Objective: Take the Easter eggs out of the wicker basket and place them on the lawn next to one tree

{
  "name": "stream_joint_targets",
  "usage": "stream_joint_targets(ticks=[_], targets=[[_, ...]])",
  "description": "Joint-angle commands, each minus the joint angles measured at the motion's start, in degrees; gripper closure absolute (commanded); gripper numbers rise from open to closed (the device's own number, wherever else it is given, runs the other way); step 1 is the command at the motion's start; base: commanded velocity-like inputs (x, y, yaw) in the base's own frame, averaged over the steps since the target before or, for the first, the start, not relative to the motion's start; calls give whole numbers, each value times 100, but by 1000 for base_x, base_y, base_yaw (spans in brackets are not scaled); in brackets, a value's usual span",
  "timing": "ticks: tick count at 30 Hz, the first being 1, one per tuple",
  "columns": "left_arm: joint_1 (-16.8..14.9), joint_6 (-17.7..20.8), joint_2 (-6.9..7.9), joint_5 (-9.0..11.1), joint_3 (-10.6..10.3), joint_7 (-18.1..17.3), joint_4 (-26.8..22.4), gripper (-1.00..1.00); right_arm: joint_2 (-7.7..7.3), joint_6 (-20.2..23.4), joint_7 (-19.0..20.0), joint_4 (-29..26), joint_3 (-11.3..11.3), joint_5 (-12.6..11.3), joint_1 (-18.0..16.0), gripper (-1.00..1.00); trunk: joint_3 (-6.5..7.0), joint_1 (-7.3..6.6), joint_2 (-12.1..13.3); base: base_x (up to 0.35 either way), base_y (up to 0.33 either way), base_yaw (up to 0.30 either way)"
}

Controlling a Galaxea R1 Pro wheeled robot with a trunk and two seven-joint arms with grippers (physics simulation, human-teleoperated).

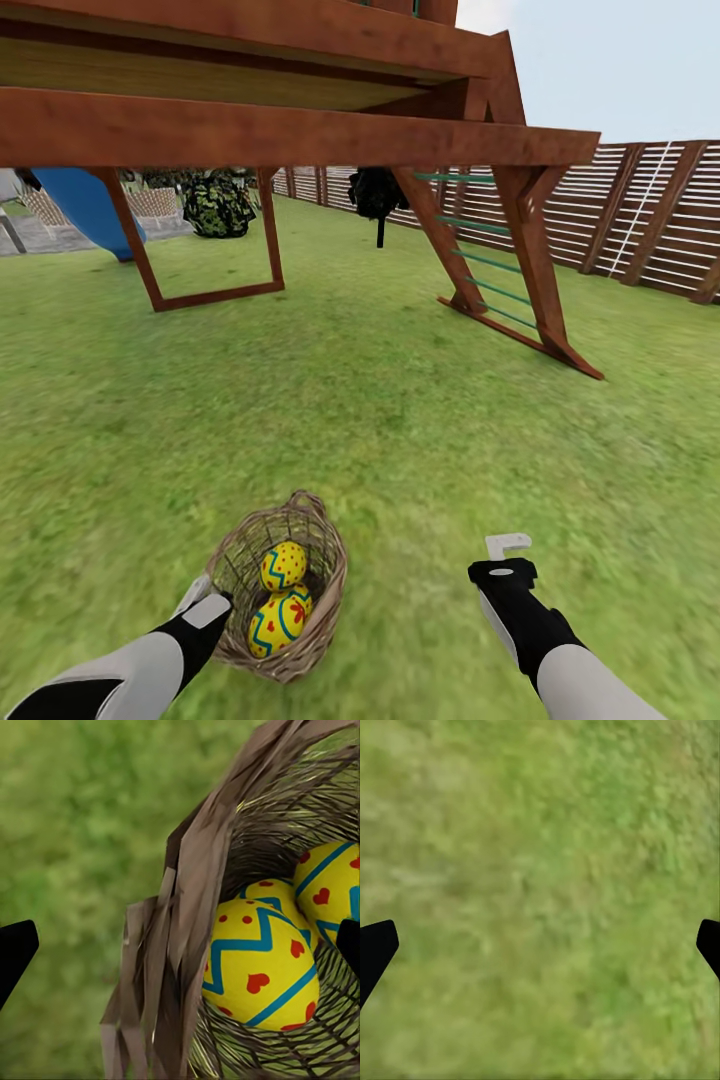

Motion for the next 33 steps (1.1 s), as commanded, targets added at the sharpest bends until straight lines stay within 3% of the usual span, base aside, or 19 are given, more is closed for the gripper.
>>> stream_joint_targets(ticks=[1,15,33], targets=[[-3,-16,-3,0,28,14,-2,-100,-1,57,-15,-7,18,57,-2,-100,-23,22,-44,0,0,0],[-1,-24,-84,1,32,14,6,-100,-1,56,-15,-7,18,57,-2,-100,-275,330,-605,0,0,0],[0,-31,-95,0,31,-10,13,-100,-1,55,-15,-7,18,57,-2,-100,-275,330,-605,0,0,0]])
